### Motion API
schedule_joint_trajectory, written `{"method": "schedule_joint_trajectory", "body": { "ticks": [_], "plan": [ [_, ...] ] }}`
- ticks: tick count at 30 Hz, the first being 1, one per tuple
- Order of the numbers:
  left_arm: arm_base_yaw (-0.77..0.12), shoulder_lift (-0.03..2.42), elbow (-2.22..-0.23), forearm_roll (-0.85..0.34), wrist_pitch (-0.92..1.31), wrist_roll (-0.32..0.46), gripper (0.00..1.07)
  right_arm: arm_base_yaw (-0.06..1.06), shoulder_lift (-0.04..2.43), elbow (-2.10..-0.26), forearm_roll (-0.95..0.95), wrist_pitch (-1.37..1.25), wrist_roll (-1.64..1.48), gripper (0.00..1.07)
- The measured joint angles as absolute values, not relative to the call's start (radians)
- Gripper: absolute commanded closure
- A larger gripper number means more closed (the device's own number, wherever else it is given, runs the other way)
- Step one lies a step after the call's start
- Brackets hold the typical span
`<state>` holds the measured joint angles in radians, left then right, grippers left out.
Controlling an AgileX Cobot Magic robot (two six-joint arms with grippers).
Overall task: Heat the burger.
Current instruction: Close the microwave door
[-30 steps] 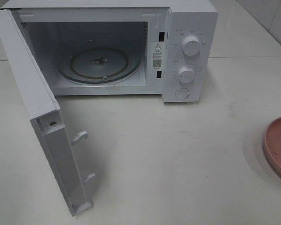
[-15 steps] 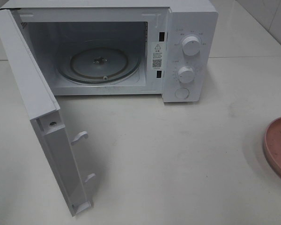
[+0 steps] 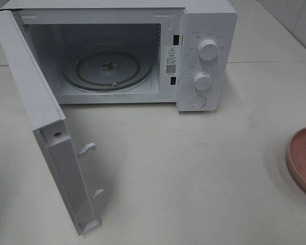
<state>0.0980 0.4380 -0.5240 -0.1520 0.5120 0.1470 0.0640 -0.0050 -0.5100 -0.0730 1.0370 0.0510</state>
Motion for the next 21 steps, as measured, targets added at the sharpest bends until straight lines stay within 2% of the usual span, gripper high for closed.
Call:
{"method": "schedule_joint_trajectory", "body": {
  "ticks": [4,9,13,21],
  "plan": [
    [0.098,0.5,-0.475,-0.157,0.415,0.147,1.07,0.064,-0.005,-0.51,-0.073,1.037,0.051,0.31],
    [0.098,0.572,-0.332,-0.174,0.143,0.147,1.07,0.064,-0.005,-0.51,-0.073,1.037,0.051,0.31],
    [0.098,0.592,-0.275,-0.174,0.032,0.147,1.07,0.064,-0.005,-0.51,-0.073,1.037,0.051,0.31],
    [0.098,0.687,-0.143,-0.136,-0.285,0.147,1.07,0.064,-0.005,-0.51,-0.073,1.037,0.051,0.31]
  ]
}}
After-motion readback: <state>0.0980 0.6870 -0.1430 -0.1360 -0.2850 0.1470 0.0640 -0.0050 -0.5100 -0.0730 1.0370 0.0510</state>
